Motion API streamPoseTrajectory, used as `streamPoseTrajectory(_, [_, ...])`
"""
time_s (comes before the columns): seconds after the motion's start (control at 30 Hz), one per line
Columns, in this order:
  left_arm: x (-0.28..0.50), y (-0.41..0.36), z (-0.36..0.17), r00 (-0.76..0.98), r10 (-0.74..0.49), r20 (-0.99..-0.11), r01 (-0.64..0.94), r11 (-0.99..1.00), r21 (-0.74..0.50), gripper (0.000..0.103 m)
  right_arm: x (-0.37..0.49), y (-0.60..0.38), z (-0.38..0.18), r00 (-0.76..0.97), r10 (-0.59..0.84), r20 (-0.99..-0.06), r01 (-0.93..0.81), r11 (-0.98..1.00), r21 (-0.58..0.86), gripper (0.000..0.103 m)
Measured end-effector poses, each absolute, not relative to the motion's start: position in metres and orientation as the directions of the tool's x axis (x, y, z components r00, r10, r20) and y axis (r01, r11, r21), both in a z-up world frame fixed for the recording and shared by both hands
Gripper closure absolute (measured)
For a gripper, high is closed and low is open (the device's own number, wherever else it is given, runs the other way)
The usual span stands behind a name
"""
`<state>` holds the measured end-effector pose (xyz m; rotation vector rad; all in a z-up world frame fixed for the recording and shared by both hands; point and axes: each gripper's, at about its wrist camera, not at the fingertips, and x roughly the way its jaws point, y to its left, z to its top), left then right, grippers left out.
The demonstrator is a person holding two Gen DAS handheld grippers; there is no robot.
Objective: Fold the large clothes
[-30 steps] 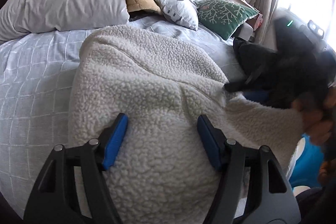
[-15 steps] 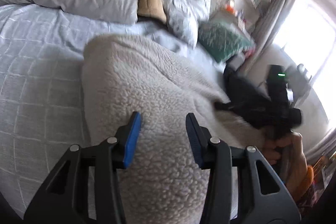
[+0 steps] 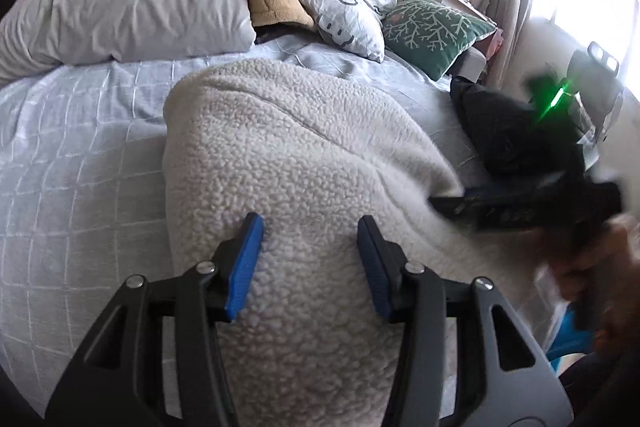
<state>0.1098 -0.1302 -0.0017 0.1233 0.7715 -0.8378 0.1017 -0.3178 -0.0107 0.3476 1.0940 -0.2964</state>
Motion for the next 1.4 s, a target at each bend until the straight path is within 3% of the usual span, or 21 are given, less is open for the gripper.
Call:
streamPoseTrajectory(0.03, [0.111,-0.129,0.001,0.410,-0.626,-0.663,0.709,0.676,-0.200,0.048,0.099,-0.327,-0.026,0.431,-0.041,-0.902,0.426,0.890,0.163,0.026])
streamPoseTrajectory(0.07, [0.114,-0.126,0.005,0.393,-0.632,-0.667,0.707,0.672,-0.220,0.045,0.095,-0.337,-0.029,0.445,-0.009,-0.896,0.449,0.867,0.214,0.022])
streamPoseTrajectory(0.13, [0.122,-0.117,0.011,0.354,-0.657,-0.666,0.685,0.667,-0.294,0.028,0.089,-0.356,-0.027,0.465,0.091,-0.881,0.485,0.807,0.339,0.020])
streamPoseTrajectory(0.2, [0.138,-0.100,0.013,0.347,-0.673,-0.653,0.613,0.690,-0.385,0.018,0.079,-0.372,-0.029,0.505,0.209,-0.837,0.497,0.722,0.481,0.020])
streamPoseTrajectory(0.37, [0.195,-0.059,-0.025,0.180,-0.729,-0.660,0.313,0.679,-0.665,0.017,0.073,-0.383,-0.058,0.483,0.358,-0.799,0.518,0.619,0.590,0.011])
streamPoseTrajectory(0.43, [0.210,-0.055,-0.054,0.091,-0.752,-0.653,0.225,0.654,-0.722,0.016,0.074,-0.390,-0.070,0.490,0.407,-0.771,0.528,0.566,0.633,0.009])
streamPoseTrajectory(0.53, [0.220,-0.055,-0.099,-0.033,-0.885,-0.465,0.074,0.461,-0.884,0.014,0.077,-0.395,-0.083,0.500,0.432,-0.751,0.522,0.542,0.659,0.009])
streamPoseTrajectory(0.6, [0.220,-0.054,-0.112,-0.021,-0.918,-0.395,0.045,0.394,-0.918,0.015,0.080,-0.396,-0.088,0.508,0.429,-0.747,0.511,0.548,0.662,0.009])
streamPoseTrajectory(0.73, [0.214,-0.050,-0.094,0.027,-0.918,-0.396,0.095,0.396,-0.913,0.030,0.085,-0.390,-0.090,0.556,0.451,-0.699,0.457,0.537,0.709,0.022])
streamPoseTrajectory(0.93, [0.212,-0.017,-0.048,0.165,-0.899,-0.405,0.204,0.432,-0.878,0.032,0.104,-0.345,-0.054,0.575,0.432,-0.695,0.333,0.652,0.681,0.030])
streamPoseTrajectory(1.0, [0.217,-0.001,-0.040,0.237,-0.847,-0.477,0.217,0.524,-0.823,0.030,0.117,-0.328,-0.042,0.581,0.421,-0.697,0.299,0.685,0.664,0.031])
streamPoseTrajectory(1.1, [0.217,0.014,-0.031,0.349,-0.680,-0.645,0.247,0.730,-0.637,0.030,0.137,-0.307,-0.039,0.554,0.364,-0.749,0.315,0.741,0.593,0.024])
streamPoseTrajectory(1.17, [0.213,0.019,-0.028,0.360,-0.648,-0.672,0.239,0.760,-0.604,0.030,0.144,-0.295,-0.041,0.519,0.340,-0.784,0.328,0.768,0.550,0.021])
streamPoseTrajectory(1.3, [0.188,0.018,0.004,0.426,-0.649,-0.630,0.314,0.759,-0.570,0.031,0.131,-0.287,-0.009,0.557,0.166,-0.814,0.373,0.825,0.424,0.021])
streamPoseTrajectory(1.4, [0.161,0.006,0.028,0.468,-0.638,-0.612,0.430,0.769,-0.473,0.031,0.108,-0.265,0.034,0.625,-0.030,-0.780,0.375,0.888,0.267,0.021])
